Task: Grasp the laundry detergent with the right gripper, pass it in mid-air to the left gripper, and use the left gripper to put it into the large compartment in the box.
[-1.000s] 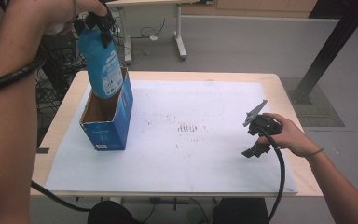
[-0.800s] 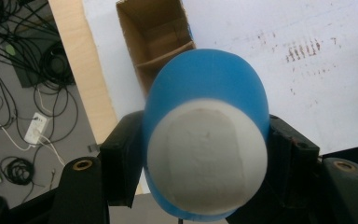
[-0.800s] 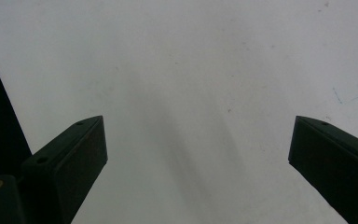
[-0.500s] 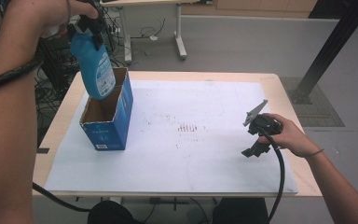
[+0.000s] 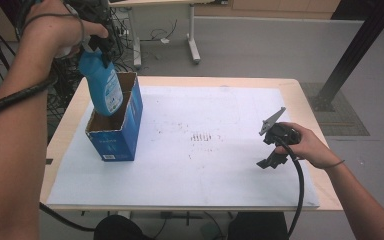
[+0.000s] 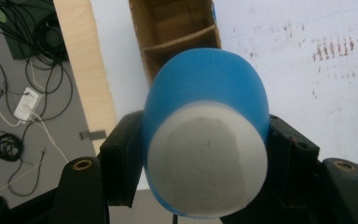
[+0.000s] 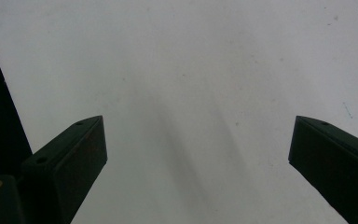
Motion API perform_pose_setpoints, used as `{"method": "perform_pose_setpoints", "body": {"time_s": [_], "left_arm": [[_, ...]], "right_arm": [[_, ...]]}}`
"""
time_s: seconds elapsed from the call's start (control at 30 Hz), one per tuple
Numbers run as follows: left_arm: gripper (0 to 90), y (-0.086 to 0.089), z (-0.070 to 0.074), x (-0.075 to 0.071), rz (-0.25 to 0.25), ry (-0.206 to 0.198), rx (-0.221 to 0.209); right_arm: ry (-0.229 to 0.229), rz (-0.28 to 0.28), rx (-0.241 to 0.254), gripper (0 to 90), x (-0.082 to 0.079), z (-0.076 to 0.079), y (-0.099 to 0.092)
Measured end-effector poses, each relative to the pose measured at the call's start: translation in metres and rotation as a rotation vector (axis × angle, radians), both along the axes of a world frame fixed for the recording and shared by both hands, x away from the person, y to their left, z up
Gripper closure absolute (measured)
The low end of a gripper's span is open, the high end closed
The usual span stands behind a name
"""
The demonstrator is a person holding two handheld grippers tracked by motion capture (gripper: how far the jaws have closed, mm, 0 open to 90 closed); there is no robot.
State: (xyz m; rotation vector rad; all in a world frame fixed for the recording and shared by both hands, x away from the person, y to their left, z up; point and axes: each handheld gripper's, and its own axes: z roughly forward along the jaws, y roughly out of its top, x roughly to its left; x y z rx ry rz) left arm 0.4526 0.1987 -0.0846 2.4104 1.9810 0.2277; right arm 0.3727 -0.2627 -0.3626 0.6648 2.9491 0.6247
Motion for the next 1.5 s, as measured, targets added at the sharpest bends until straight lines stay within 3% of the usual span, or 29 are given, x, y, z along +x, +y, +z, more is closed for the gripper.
{"method": "perform_pose_setpoints", "body": {"time_s": [0.13, 0.27, 0.53, 0.7, 1.5], "left_arm": [[37.5, 0.003, -0.008, -0.001, 0.011, -0.014, -0.008], [37.5, 0.004, -0.017, -0.005, 0.026, -0.059, -0.005], [37.5, 0.006, -0.031, -0.010, 0.031, -0.080, -0.033], [37.5, 0.006, -0.041, -0.012, 0.038, -0.098, -0.022], [37.6, 0.014, -0.086, -0.009, 0.078, -0.081, -0.024]], "right_arm": [[0.001, 0.000, 0.001, 4.2, 0.000, -0.001, 0.001], [0.004, -0.003, 0.006, 4.1, -0.001, -0.001, 0.003], [0.004, 0.008, 0.011, 4.1, -0.001, -0.002, 0.006], [0.009, 0.006, 0.018, 4.1, -0.003, -0.004, 0.007], [0.018, 0.001, 0.018, 4.1, -0.005, -0.010, 0.006]]}}
